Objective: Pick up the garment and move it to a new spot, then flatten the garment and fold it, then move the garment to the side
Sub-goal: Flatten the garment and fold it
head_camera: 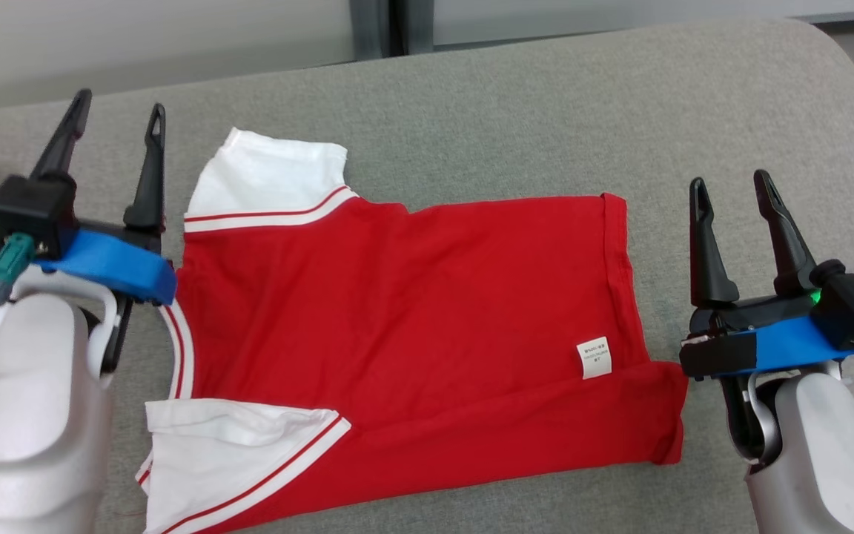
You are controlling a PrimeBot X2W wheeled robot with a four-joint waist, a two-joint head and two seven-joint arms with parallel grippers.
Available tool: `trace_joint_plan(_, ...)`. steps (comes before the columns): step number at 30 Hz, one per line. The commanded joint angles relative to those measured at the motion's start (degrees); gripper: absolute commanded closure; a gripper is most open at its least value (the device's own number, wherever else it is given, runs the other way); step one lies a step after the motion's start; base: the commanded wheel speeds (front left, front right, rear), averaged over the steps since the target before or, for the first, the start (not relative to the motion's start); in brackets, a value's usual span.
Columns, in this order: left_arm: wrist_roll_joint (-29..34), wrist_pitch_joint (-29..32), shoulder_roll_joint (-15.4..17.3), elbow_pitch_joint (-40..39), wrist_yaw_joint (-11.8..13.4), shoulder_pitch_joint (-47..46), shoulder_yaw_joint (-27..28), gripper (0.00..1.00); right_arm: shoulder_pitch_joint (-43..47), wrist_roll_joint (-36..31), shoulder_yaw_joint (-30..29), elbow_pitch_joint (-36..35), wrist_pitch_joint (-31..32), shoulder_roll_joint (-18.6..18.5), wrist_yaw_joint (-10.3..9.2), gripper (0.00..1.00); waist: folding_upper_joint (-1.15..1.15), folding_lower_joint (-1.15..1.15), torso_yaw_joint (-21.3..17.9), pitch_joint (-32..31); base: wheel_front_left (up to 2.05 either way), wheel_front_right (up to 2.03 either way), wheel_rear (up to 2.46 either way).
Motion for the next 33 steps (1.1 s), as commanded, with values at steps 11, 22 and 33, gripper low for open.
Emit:
trace_joint_plan(11, -7.5, 8.7, 7.4, 13.4, -0.2, -20.2, -13.3, 0.00, -6.1, 1.0, 1.7, 0.9, 0.0, 1.5, -0.04, 0.00, 0.00, -0.01, -6.5, 9.6, 0.00, 0.00, 0.00)
trace_joint_plan(22, -16.9, 22.4, 13.3, 22.7, -0.2, -30.2, -28.7, 0.00, -8.2, 0.8, 1.3, 0.8, 0.0, 2.2, -0.04, 0.00, 0.00, -0.01, -8.8, 14.7, 0.00, 0.00, 0.00)
trace_joint_plan(33, -26.8, 32.7, 15.7, 27.0, -0.2, -32.6, -36.7, 0.00, -9.2, 0.5, 1.5, 1.3, 0.0, 2.6, -0.04, 0.00, 0.00, -0.01, -9.3, 16.2, 0.00, 0.00, 0.00)
